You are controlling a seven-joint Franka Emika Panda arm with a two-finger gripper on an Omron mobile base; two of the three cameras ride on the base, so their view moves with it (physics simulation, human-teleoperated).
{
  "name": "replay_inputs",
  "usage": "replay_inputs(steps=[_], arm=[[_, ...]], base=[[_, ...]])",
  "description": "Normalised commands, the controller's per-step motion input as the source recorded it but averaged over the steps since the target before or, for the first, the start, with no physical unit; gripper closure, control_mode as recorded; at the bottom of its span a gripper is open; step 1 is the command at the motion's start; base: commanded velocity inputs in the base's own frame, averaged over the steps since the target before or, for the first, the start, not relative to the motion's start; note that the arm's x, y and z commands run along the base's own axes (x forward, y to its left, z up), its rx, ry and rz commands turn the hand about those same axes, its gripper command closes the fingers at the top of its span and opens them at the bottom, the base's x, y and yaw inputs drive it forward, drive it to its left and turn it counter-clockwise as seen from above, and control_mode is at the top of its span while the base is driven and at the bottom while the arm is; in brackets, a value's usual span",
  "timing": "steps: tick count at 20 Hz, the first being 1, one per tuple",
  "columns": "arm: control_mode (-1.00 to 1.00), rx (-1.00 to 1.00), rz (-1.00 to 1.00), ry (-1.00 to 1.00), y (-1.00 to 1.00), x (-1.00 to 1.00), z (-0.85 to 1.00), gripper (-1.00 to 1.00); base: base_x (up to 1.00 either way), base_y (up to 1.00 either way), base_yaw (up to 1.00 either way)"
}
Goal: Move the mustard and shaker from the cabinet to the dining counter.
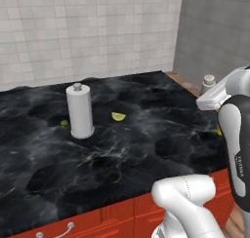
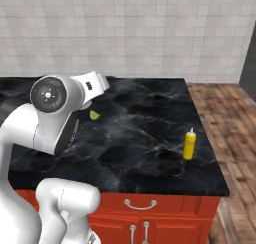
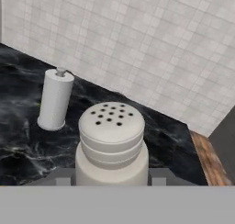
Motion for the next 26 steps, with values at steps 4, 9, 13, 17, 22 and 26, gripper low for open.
replay_inputs(steps=[4, 9, 13, 17, 22, 26], arm=[[1.0, 0.0, 0.0, 0.0, 0.0, 0.0, 0.0, 1.0], [1.0, 0.0, 0.0, 0.0, 0.0, 0.0, 0.0, 1.0], [1.0, 0.0, 0.0, 0.0, 0.0, 0.0, 0.0, 1.0], [1.0, 0.0, 0.0, 0.0, 0.0, 0.0, 0.0, 1.0], [1.0, 0.0, 0.0, 0.0, 0.0, 0.0, 0.0, 1.0], [1.0, 0.0, 0.0, 0.0, 0.0, 0.0, 0.0, 1.0]], base=[[0.67, -0.37, 0.23], [0.63, -0.16, 0.21], [0.49, -0.17, 0.12], [0.31, -0.16, 0.0], [0.28, -0.03, 0.0], [0.35, 0.0, 0.0]])
